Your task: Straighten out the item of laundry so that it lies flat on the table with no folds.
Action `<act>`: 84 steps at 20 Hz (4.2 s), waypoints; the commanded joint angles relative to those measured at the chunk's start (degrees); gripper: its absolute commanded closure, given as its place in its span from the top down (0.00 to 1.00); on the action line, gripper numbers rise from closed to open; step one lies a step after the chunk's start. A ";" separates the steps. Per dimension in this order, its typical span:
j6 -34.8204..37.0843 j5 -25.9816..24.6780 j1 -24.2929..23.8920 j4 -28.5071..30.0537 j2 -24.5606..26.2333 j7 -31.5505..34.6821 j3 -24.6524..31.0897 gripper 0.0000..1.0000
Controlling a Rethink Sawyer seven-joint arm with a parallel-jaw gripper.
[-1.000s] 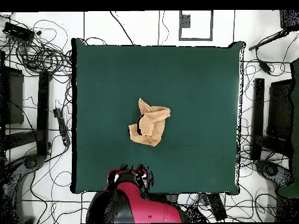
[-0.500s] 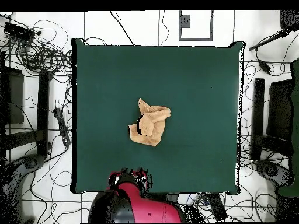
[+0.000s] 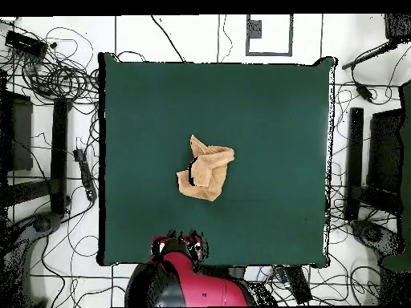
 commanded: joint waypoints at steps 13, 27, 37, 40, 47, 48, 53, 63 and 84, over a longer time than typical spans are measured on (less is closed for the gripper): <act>-7.85 -1.14 -0.11 5.76 9.12 9.96 5.26 1.00; -10.60 -1.27 -0.17 6.40 11.29 10.67 5.02 1.00; -13.96 -1.84 -0.01 6.50 13.90 11.43 5.16 1.00; -15.96 -2.19 -0.13 7.25 14.97 12.36 5.38 1.00; -18.52 -2.92 0.15 9.65 14.86 13.41 5.03 1.00; -18.59 -2.95 0.17 9.88 14.75 13.41 5.00 1.00; -18.70 -3.23 -0.17 11.68 13.83 13.12 5.07 1.00; -19.32 -4.49 1.01 17.46 9.51 13.53 3.80 1.00; -2.15 1.70 -0.65 5.32 5.98 9.98 5.62 1.00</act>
